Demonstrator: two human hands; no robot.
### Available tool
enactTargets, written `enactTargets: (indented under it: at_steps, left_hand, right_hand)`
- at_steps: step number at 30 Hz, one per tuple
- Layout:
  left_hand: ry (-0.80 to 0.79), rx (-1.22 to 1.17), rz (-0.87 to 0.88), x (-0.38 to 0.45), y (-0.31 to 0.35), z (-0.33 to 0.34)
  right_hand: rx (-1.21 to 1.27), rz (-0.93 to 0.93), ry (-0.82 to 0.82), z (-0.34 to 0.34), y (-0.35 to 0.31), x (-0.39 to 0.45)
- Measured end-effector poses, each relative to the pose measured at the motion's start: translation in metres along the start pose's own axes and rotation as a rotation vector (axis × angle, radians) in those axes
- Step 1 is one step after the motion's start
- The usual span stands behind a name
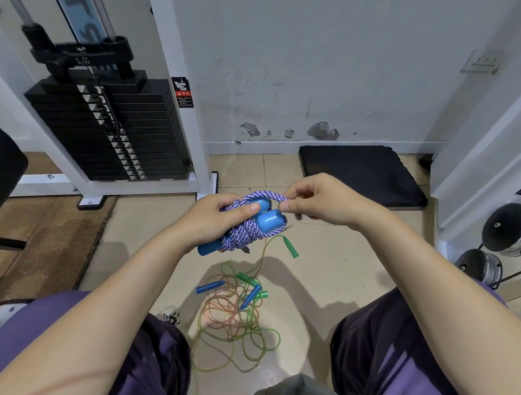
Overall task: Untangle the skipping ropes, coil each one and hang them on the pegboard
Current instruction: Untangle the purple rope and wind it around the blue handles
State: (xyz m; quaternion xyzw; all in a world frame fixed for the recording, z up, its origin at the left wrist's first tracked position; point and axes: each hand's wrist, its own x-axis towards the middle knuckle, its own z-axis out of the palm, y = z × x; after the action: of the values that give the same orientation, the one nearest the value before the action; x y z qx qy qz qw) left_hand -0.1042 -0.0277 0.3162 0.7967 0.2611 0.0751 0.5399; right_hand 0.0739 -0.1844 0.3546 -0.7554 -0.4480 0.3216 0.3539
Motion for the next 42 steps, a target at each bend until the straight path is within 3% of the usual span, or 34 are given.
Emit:
enactTargets:
  at_steps: [8, 20, 27, 32, 42]
  left_hand:
    - [-0.054, 0.009, -0.008, 0.000, 0.001, 0.004]
    - [-0.071, -0.141, -0.005, -0.004, 0.008, 0.000]
    - [-0.145, -0.239, -0.011, -0.008, 0.011, -0.004]
    - [-0.129, -0.201, -0.016, -0.008, 0.012, -0.001]
    - [-0.058, -0.140, 0.044, -0.005, 0.012, 0.001]
  right_hand:
    - [0.347, -0.012, -0.059, 0.005, -0.003, 0.000]
    - [0.211, -0.047, 0.083, 0.015, 0.001, 0.005]
    - [0.427, -0.030, -0.123, 0.012, 0.001, 0.001]
    - [0.336, 0.007, -0.232, 0.009, 0.001, 0.001]
    - [0.325, 0.032, -0.064, 0.017, -0.004, 0.001]
